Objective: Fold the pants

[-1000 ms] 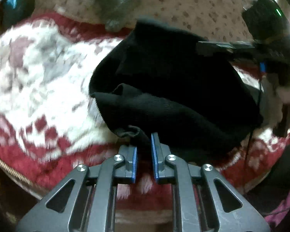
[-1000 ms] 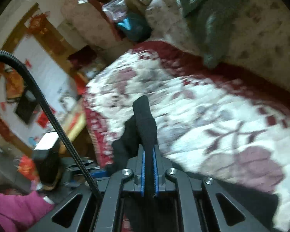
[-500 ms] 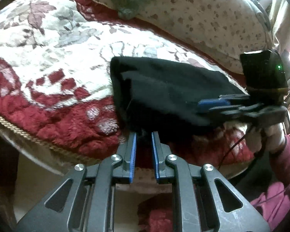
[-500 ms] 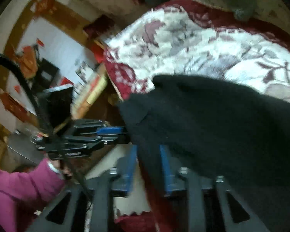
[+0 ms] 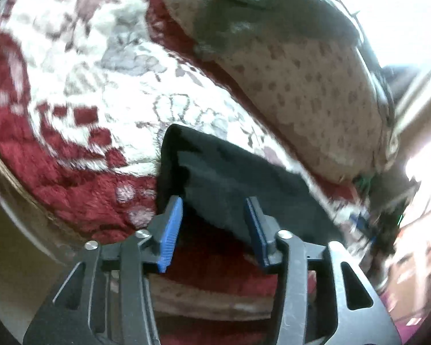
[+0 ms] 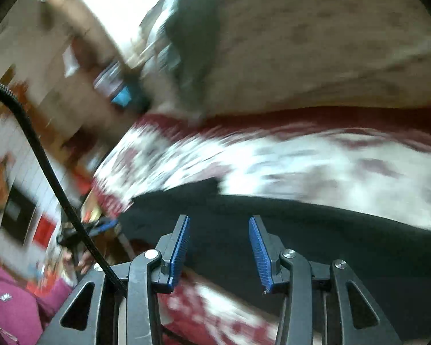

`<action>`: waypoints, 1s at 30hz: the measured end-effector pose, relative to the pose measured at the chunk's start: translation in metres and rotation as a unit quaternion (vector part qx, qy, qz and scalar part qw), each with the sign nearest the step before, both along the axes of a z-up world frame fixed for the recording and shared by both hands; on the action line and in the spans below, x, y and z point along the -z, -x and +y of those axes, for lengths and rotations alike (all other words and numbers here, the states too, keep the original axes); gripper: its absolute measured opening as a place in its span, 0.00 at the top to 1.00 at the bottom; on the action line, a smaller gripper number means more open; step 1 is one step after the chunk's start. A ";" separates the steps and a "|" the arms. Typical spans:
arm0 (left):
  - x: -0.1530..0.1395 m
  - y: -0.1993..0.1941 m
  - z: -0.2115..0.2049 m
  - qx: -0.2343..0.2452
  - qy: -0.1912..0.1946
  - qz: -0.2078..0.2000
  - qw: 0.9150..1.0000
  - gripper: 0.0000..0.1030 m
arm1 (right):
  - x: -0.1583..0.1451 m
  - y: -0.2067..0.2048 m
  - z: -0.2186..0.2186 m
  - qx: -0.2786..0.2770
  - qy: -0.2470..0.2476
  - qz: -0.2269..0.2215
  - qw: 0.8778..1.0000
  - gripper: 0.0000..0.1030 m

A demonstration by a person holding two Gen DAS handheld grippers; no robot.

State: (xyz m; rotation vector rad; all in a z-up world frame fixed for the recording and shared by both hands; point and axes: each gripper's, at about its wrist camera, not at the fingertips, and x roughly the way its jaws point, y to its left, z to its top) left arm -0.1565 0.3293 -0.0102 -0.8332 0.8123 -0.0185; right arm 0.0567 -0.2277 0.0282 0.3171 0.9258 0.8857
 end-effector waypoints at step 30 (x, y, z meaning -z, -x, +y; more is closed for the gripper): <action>-0.025 -0.114 -0.049 0.021 -0.313 0.057 0.948 0.84 | 0.048 0.010 -0.197 0.243 0.040 0.090 0.965 0.89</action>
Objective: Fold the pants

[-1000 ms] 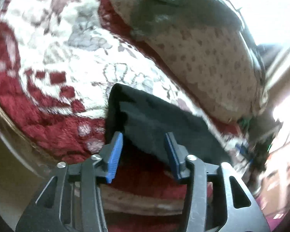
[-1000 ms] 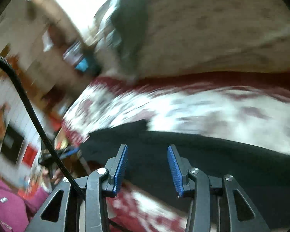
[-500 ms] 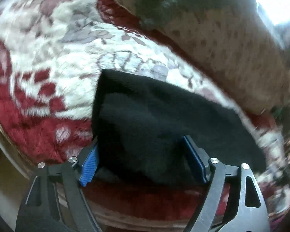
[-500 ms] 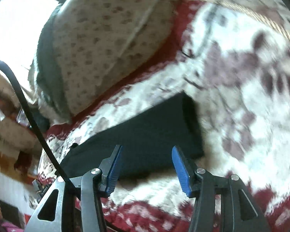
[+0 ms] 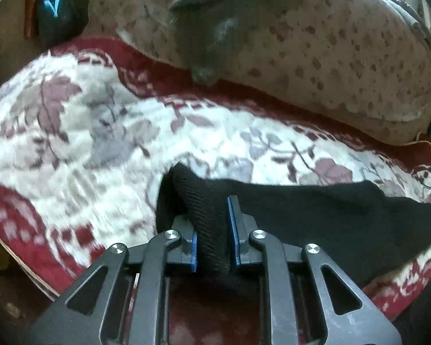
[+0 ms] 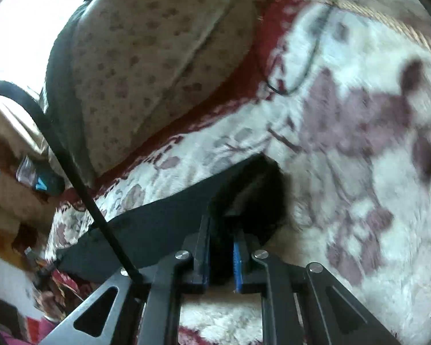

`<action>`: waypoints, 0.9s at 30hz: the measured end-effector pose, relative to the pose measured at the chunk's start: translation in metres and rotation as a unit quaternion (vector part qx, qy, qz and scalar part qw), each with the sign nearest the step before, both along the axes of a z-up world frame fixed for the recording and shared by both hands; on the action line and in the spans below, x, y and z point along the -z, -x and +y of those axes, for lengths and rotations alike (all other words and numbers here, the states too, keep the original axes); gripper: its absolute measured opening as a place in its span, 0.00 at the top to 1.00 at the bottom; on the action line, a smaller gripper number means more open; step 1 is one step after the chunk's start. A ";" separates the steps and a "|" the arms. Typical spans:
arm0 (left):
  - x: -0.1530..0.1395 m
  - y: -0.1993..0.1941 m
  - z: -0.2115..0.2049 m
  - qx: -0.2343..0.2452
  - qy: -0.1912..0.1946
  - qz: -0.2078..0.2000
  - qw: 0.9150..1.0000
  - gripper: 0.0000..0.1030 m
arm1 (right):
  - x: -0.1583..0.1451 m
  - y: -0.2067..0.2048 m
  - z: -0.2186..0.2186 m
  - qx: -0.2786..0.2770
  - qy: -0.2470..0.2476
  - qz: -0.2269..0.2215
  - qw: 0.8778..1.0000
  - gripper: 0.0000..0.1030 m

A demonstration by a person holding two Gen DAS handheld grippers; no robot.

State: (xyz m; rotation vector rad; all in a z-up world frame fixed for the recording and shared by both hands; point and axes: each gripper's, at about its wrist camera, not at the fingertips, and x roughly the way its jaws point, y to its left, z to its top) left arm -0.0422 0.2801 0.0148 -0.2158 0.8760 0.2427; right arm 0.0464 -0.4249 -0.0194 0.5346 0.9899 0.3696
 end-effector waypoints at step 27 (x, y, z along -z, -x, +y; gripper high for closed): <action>-0.047 -0.063 -0.202 0.294 0.056 0.010 0.954 0.57 | 0.017 0.035 -0.017 0.043 0.005 0.053 0.998 0.48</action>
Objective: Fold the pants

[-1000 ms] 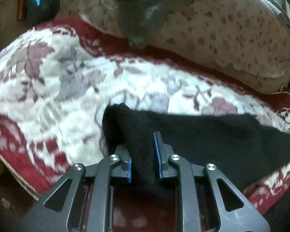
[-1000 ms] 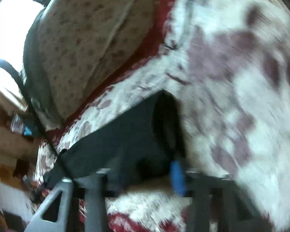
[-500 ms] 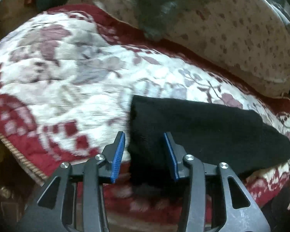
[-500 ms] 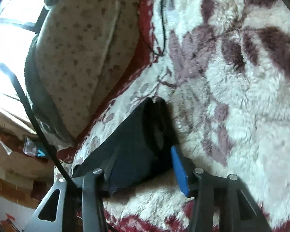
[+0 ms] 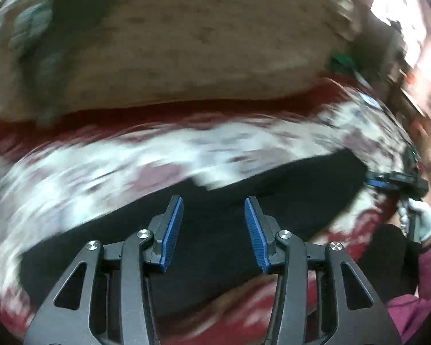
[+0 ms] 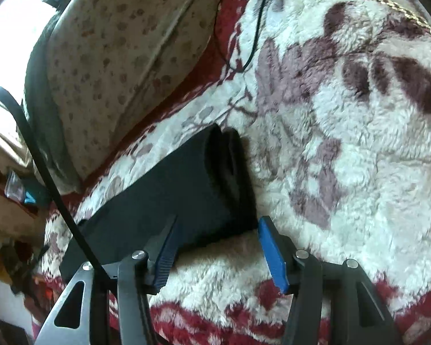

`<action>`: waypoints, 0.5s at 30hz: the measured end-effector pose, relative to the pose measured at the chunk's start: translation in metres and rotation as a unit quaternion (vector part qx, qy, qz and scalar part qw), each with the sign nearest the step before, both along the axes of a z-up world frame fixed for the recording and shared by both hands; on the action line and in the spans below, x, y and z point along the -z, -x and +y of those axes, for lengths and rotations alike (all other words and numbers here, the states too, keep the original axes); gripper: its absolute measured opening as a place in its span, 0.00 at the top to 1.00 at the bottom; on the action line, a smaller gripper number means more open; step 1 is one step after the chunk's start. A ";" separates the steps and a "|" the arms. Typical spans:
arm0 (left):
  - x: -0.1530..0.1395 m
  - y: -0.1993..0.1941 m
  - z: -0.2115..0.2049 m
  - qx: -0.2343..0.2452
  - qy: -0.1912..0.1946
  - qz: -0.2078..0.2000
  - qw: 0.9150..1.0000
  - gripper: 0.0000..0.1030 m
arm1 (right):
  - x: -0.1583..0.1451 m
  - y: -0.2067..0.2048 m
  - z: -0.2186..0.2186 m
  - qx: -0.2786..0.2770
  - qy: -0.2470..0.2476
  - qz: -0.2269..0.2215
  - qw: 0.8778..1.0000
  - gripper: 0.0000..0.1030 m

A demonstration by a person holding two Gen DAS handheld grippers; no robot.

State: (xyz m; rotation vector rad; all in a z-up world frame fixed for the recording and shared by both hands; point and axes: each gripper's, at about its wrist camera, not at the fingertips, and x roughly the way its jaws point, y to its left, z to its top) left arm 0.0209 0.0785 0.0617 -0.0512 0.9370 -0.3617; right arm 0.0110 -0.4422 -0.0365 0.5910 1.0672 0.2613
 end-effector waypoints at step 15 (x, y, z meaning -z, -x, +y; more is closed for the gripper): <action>0.059 -0.124 -0.278 0.231 -0.029 0.049 0.971 0.57 | 0.010 -0.007 0.004 -0.056 -0.032 -0.014 0.998 0.34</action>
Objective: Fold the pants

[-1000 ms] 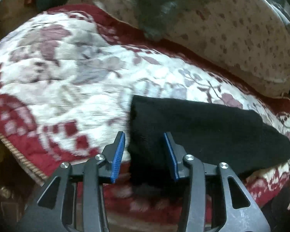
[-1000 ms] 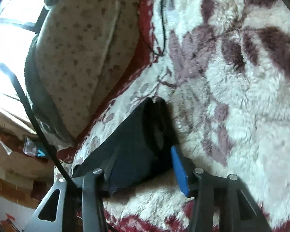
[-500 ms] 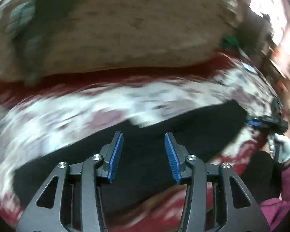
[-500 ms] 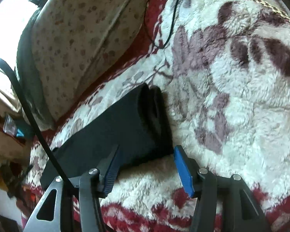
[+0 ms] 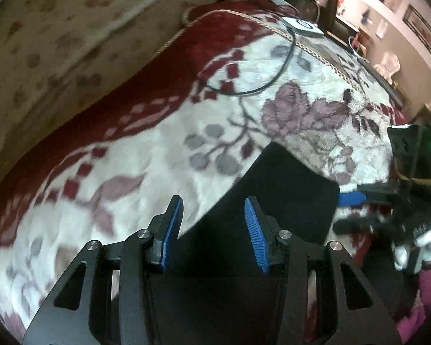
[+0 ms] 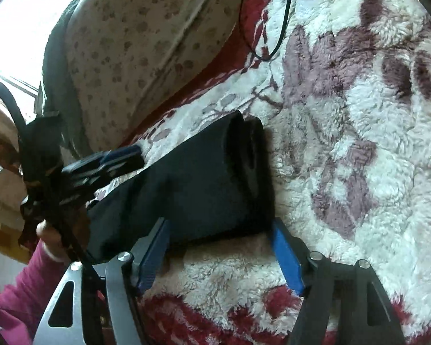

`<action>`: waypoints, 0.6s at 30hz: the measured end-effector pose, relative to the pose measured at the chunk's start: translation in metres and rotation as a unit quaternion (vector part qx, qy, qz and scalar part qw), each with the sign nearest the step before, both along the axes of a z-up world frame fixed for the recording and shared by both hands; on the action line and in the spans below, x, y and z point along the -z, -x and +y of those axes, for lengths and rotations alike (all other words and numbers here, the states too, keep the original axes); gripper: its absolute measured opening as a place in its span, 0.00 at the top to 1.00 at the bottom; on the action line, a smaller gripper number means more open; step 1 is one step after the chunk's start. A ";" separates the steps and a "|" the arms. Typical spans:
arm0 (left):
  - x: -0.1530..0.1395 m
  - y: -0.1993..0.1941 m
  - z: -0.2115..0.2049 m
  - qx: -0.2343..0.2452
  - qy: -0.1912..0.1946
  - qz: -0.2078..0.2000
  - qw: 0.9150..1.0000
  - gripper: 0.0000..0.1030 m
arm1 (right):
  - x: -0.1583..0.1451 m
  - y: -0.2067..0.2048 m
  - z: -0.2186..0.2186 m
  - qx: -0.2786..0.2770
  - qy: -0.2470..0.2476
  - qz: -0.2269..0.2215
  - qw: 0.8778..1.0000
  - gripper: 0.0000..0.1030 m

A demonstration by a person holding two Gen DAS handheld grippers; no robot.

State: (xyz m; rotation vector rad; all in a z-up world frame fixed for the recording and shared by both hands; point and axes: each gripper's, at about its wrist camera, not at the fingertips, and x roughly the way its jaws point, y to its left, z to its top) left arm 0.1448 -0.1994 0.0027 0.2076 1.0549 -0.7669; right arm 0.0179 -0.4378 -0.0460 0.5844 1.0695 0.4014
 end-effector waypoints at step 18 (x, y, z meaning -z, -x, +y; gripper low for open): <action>0.015 -0.011 -0.042 0.043 -0.017 -0.002 0.999 0.57 | -0.002 -0.002 0.000 -0.006 -0.006 -0.007 1.000 0.35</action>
